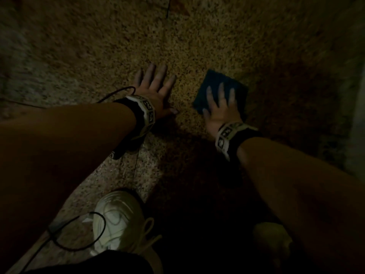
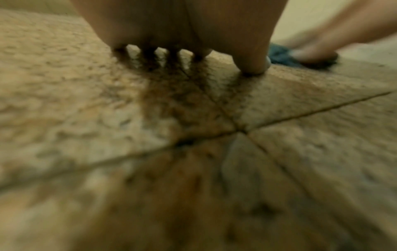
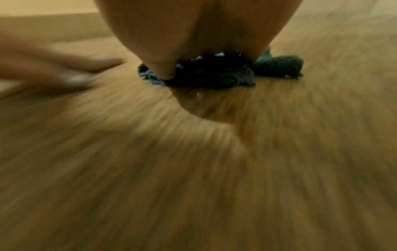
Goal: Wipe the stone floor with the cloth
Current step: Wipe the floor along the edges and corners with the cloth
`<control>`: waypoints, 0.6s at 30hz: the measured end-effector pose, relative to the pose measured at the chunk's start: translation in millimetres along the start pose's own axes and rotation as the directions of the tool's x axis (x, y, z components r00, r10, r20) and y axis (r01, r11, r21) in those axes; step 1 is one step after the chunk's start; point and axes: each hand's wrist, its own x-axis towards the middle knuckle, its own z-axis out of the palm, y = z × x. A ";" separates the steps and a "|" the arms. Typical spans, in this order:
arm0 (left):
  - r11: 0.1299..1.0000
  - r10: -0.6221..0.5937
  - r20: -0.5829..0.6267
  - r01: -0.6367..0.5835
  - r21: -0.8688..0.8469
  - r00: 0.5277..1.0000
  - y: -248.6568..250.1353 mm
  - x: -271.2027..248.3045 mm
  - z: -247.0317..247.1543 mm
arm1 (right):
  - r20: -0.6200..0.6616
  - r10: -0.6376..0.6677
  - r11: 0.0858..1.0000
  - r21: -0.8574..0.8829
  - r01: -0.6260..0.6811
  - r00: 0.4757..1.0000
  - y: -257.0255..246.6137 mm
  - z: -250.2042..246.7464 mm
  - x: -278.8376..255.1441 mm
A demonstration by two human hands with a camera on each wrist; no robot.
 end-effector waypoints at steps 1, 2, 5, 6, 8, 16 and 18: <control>1.000 -0.002 -0.001 0.002 0.007 1.000 0.0 -0.1 -0.4 | 0.015 -0.010 1.000 -0.018 0.010 1.000 -5.2 6.8 -9.7; 1.000 -0.002 -0.006 0.002 0.011 1.000 -0.7 -0.9 -0.3 | 0.040 -0.019 0.999 -0.033 0.020 0.999 -10.8 11.8 -19.4; 1.000 0.022 -0.033 -0.022 0.003 0.999 -5.0 -6.2 1.5 | 0.142 -0.041 0.998 -0.051 0.049 0.989 -23.7 23.7 -39.9; 1.000 0.031 -0.041 -0.031 -0.003 0.999 -7.3 -8.0 3.1 | 0.177 -0.047 0.997 -0.053 0.057 0.983 -26.9 25.9 -43.8; 0.999 0.037 -0.043 -0.037 -0.005 0.998 -11.6 -12.6 6.6 | 0.217 -0.056 0.996 -0.049 0.068 0.975 -30.9 28.8 -49.6; 0.999 0.002 -0.025 -0.003 -0.050 1.000 -25.7 -25.3 12.5 | 0.177 -0.069 0.990 -0.111 0.090 0.982 -30.1 23.9 -49.2; 0.999 0.000 -0.018 -0.001 -0.051 1.000 -26.1 -25.1 13.1 | 0.163 -0.095 0.985 -0.128 0.117 0.982 -25.8 17.6 -43.2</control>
